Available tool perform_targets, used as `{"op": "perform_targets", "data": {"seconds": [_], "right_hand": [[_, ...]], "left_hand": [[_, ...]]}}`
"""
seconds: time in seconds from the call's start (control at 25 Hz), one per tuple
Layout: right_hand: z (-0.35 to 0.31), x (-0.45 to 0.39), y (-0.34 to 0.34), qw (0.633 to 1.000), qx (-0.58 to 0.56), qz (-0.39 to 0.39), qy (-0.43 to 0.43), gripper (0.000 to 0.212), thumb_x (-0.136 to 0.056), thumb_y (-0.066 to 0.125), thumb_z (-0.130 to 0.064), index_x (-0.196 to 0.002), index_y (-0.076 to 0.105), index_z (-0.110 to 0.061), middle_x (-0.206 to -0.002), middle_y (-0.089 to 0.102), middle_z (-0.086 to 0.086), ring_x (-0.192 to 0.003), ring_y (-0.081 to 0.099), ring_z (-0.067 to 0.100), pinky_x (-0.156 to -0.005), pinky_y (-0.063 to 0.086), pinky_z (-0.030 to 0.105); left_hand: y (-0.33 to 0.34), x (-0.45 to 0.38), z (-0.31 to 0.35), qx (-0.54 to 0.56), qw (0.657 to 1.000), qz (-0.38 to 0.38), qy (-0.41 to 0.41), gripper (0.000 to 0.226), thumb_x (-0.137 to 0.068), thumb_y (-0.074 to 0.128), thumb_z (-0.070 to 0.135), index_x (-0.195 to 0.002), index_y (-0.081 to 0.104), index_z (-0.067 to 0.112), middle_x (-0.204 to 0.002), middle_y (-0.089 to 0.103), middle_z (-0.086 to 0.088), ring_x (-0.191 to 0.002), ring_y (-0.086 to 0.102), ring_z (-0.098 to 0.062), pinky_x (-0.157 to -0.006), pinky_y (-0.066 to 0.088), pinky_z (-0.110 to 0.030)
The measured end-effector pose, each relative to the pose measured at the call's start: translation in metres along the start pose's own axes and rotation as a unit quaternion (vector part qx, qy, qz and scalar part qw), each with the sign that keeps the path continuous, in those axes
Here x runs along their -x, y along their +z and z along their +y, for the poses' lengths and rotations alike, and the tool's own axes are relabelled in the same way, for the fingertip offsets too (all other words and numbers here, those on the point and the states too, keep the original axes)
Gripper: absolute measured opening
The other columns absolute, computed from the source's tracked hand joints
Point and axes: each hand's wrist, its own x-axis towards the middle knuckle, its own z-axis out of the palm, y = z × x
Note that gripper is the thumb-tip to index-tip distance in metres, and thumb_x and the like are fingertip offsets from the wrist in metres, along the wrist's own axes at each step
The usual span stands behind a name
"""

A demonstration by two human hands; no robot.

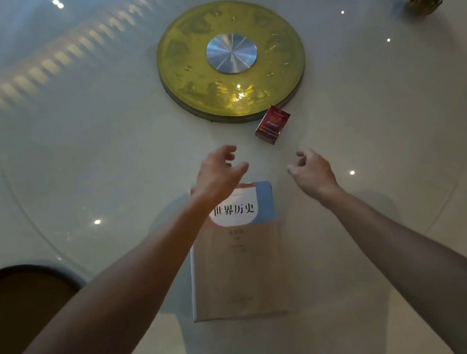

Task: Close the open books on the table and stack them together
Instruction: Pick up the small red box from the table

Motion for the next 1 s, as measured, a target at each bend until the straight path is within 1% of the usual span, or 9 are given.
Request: {"op": "perform_targets", "data": {"seconds": [0.04,0.2,0.36,0.44,0.56,0.68,0.8,0.92,1.0], "right_hand": [[-0.006,-0.015,-0.007,1.0,0.006,0.0,-0.013,0.056,-0.095,0.062,-0.022,-0.147,0.052,-0.006,-0.135,0.064,0.017,-0.125,0.06,0.033,-0.105,0.048,0.04],[-0.022,-0.068,-0.024,0.996,0.053,-0.02,-0.072,0.061,-0.097,0.058,-0.018,-0.155,0.042,-0.009,-0.155,0.049,0.015,-0.141,0.048,0.031,-0.113,0.039,0.037],[-0.028,-0.099,-0.023,0.985,0.084,-0.065,-0.134,0.07,-0.099,0.053,-0.012,-0.163,0.026,-0.012,-0.169,0.027,0.011,-0.156,0.028,0.025,-0.122,0.025,0.033],[-0.028,-0.109,-0.019,0.985,0.075,-0.078,-0.138,0.07,-0.099,0.05,-0.009,-0.164,0.023,-0.011,-0.171,0.023,0.01,-0.158,0.022,0.024,-0.124,0.021,0.033],[-0.026,-0.114,-0.014,0.989,0.04,-0.073,-0.118,0.06,-0.099,0.053,-0.012,-0.157,0.037,-0.01,-0.157,0.041,0.014,-0.147,0.039,0.027,-0.117,0.032,0.034],[-0.021,-0.112,-0.012,0.994,-0.025,-0.051,-0.095,0.041,-0.094,0.062,-0.016,-0.134,0.055,-0.01,-0.137,0.054,0.013,-0.125,0.057,0.027,-0.106,0.047,0.035],[-0.021,-0.101,-0.01,0.991,-0.103,-0.06,-0.067,0.03,-0.093,0.064,-0.016,-0.121,0.054,-0.014,-0.12,0.06,0.01,-0.109,0.067,0.029,-0.093,0.06,0.049],[-0.027,-0.084,-0.007,0.983,-0.158,-0.068,-0.056,0.024,-0.097,0.062,-0.011,-0.117,0.051,-0.016,-0.116,0.064,0.014,-0.099,0.071,0.028,-0.081,0.063,0.042],[-0.036,-0.069,-0.007,0.98,-0.177,-0.066,-0.057,0.022,-0.098,0.061,-0.009,-0.118,0.053,-0.013,-0.113,0.066,0.016,-0.088,0.071,0.023,-0.076,0.062,0.041]], "left_hand": [[0.006,-0.013,0.009,0.003,1.0,-0.007,0.0,0.055,-0.088,0.073,0.03,-0.139,0.058,0.017,-0.127,0.066,-0.004,-0.111,0.065,-0.018,-0.094,0.056,-0.038],[0.033,-0.056,0.027,0.008,0.999,0.002,-0.032,0.053,-0.091,0.071,0.027,-0.141,0.057,0.016,-0.136,0.062,-0.004,-0.121,0.059,-0.018,-0.099,0.049,-0.029],[0.055,-0.079,0.03,0.034,0.996,-0.011,-0.076,0.055,-0.096,0.065,0.023,-0.148,0.047,0.015,-0.147,0.053,-0.005,-0.13,0.054,-0.021,-0.1,0.046,-0.03],[0.063,-0.085,0.031,0.04,0.995,-0.004,-0.091,0.054,-0.097,0.063,0.021,-0.149,0.047,0.015,-0.148,0.053,-0.005,-0.131,0.053,-0.022,-0.102,0.047,-0.031],[0.07,-0.093,0.03,0.039,0.995,0.006,-0.094,0.046,-0.097,0.063,0.02,-0.142,0.055,0.013,-0.141,0.06,-0.005,-0.126,0.057,-0.021,-0.099,0.049,-0.032],[0.075,-0.098,0.024,0.035,0.994,0.029,-0.101,0.026,-0.093,0.067,0.023,-0.117,0.069,0.014,-0.116,0.072,-0.008,-0.107,0.068,-0.024,-0.088,0.056,-0.037],[0.073,-0.094,0.018,0.059,0.99,0.048,-0.117,0.013,-0.089,0.072,0.024,-0.1,0.068,0.018,-0.102,0.072,-0.008,-0.096,0.071,-0.025,-0.084,0.06,-0.042],[0.06,-0.082,0.015,0.085,0.988,0.057,-0.118,0.011,-0.088,0.074,0.022,-0.088,0.063,0.022,-0.097,0.073,-0.008,-0.092,0.073,-0.024,-0.084,0.061,-0.042],[0.045,-0.07,0.011,0.116,0.985,0.054,-0.115,0.01,-0.088,0.075,0.02,-0.09,0.065,0.019,-0.096,0.074,-0.009,-0.088,0.073,-0.023,-0.086,0.061,-0.043]]}}
